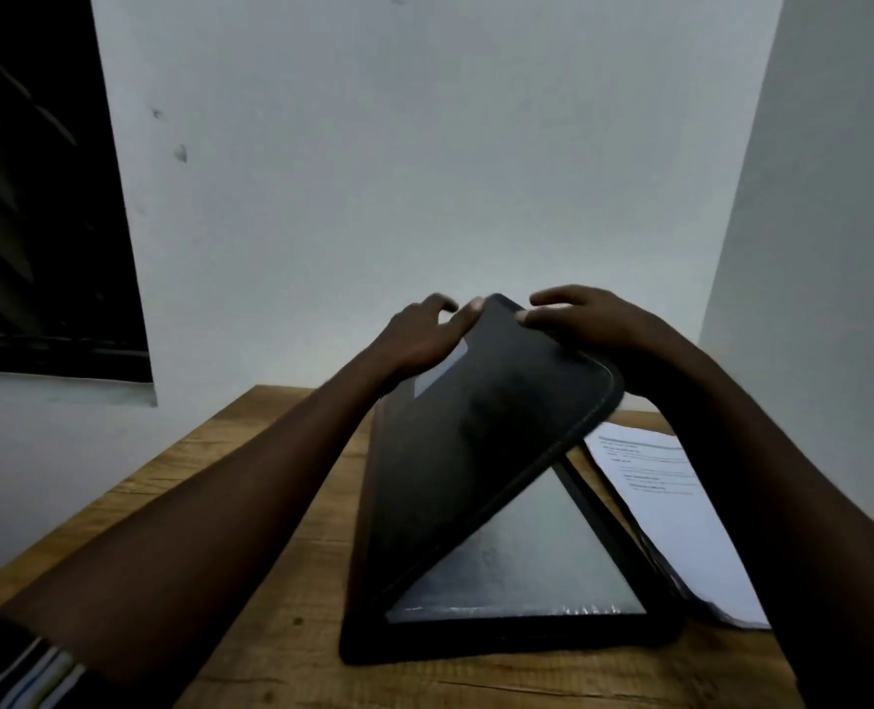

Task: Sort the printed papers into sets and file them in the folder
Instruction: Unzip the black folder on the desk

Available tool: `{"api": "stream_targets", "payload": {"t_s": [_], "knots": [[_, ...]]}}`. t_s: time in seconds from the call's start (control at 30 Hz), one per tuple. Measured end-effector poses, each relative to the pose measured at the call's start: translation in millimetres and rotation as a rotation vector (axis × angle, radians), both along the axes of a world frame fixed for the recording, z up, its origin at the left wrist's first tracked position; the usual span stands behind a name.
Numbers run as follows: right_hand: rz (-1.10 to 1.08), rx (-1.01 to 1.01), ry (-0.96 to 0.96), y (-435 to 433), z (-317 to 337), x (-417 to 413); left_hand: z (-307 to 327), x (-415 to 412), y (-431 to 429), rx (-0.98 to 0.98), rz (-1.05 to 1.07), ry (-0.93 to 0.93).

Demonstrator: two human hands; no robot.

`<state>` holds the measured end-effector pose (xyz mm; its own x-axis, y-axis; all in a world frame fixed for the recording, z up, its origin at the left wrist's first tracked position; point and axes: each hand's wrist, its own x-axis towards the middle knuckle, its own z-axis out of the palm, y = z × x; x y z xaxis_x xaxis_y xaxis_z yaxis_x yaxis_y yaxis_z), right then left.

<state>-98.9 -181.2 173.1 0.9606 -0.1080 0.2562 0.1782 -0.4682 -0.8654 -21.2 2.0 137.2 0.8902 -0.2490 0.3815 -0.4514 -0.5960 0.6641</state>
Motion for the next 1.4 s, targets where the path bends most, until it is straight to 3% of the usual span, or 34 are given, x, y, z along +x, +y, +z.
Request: {"api": "stream_targets", "payload": {"t_s": [0.2, 0.3, 0.43, 0.53, 0.63, 0.73, 1.0, 1.3, 1.4], "knots": [[0.239, 0.324, -0.095, 83.5, 16.6, 4.1, 63.5, -22.5, 24.9, -0.203, -0.098, 0.051], [0.352, 0.33, -0.075, 124.8, 8.7, 6.0, 82.1, -24.3, 69.8, -0.223, -0.08, 0.131], [0.347, 0.2, -0.1, 166.4, -5.9, 12.4, 102.1, -14.3, 139.2, 0.104, 0.056, 0.142], [0.276, 0.024, -0.113, 184.3, -18.5, 12.4, 102.6, -6.8, 184.7, 0.321, 0.226, 0.32], [0.274, -0.01, -0.067, 192.1, -36.1, 16.2, 79.4, 0.1, 210.6, 0.568, 0.346, 0.44], [0.266, -0.073, -0.032, 197.8, -54.4, 20.0, 37.6, 5.9, 210.8, 0.728, 0.464, 0.372], [0.359, -0.414, 0.03, 199.2, -100.2, 32.8, -58.2, 8.6, 219.5, 0.641, 0.657, 0.321], [0.339, -0.435, 0.063, 174.3, -122.1, 45.0, -100.5, 17.2, 240.2, 0.492, 0.578, 0.454], [0.258, -0.557, 0.039, 150.8, -127.4, 49.0, -106.1, 22.5, 242.9, 0.513, 0.581, 0.44]]}}
